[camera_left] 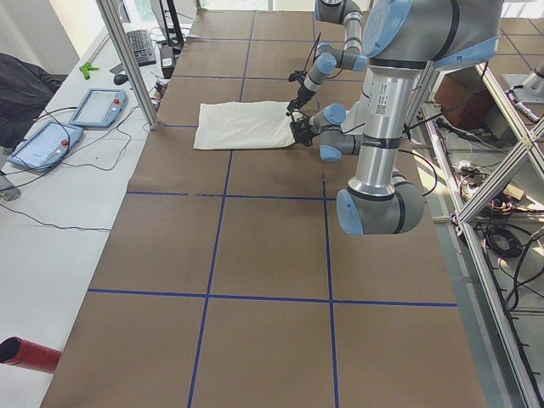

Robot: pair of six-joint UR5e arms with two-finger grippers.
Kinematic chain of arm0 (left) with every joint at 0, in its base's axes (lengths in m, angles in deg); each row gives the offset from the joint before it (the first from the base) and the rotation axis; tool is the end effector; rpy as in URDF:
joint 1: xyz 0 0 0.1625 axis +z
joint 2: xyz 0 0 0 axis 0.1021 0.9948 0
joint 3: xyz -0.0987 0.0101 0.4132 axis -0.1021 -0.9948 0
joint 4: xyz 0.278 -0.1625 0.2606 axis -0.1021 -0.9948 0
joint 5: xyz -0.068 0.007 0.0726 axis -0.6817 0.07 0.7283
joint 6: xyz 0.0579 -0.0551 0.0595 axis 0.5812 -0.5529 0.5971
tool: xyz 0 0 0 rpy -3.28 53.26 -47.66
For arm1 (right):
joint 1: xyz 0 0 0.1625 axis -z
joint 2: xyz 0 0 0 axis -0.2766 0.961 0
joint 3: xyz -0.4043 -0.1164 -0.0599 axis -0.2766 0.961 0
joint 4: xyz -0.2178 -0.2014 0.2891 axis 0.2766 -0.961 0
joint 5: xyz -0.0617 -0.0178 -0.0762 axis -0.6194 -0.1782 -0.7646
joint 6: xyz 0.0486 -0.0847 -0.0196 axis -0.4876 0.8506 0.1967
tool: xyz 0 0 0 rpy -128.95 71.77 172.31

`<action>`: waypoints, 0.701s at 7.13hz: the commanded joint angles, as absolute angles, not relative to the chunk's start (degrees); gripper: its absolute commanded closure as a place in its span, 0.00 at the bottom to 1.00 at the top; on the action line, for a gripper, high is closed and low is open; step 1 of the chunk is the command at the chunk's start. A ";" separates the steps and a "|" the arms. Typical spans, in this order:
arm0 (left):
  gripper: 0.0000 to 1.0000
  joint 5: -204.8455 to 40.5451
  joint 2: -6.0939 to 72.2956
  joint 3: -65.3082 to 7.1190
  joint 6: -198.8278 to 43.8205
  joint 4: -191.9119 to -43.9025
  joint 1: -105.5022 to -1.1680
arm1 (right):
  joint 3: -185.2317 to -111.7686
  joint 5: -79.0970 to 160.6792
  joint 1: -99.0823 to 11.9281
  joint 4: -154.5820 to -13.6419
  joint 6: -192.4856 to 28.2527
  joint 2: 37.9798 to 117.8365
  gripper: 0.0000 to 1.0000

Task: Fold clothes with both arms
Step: 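Slide the right gripper along the shirt's near edge toward the left gripper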

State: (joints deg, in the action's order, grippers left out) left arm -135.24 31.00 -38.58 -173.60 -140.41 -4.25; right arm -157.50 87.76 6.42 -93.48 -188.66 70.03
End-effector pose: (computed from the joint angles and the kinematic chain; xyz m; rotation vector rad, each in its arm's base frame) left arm 0.5535 -0.2609 0.3090 0.1036 1.3717 -0.6333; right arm -0.6001 -0.2718 0.2839 0.1767 -0.8343 0.8343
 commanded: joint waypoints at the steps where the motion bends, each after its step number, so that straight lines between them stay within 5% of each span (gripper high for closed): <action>1: 1.00 -135.24 30.91 -38.50 -173.60 -140.41 -4.25 | -157.28 87.73 6.04 -93.15 -188.66 68.93 0.72; 2: 1.00 -135.32 30.91 -38.50 -173.60 -140.41 -4.25 | -157.28 87.73 5.95 -93.15 -188.75 68.92 1.00; 5: 1.00 -135.24 31.00 -38.50 -173.60 -140.41 -4.16 | -157.37 87.64 5.86 -93.23 -188.75 69.10 1.00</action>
